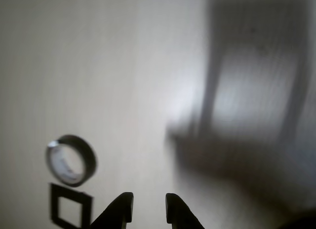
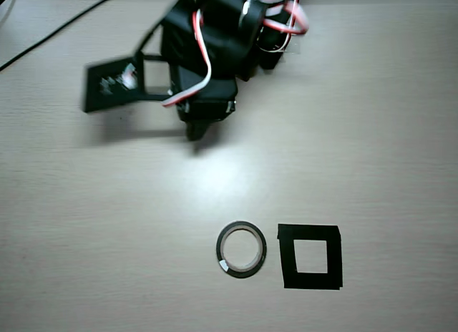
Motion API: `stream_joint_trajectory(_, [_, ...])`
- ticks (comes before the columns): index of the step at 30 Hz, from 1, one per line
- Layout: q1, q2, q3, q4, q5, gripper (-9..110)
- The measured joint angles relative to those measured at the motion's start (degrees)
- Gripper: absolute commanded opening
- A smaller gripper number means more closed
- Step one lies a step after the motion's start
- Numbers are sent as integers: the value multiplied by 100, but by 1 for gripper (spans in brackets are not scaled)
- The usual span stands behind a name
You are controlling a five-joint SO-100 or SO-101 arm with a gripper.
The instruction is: Grasp a tape and put it in the target area.
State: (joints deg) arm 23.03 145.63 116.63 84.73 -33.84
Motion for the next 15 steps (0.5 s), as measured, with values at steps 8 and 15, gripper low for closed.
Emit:
stream_joint_trajectory(8, [-360, 0, -1863, 703, 1011, 11])
stream_joint_trajectory(15, [-439, 123, -2285, 826, 1661, 12])
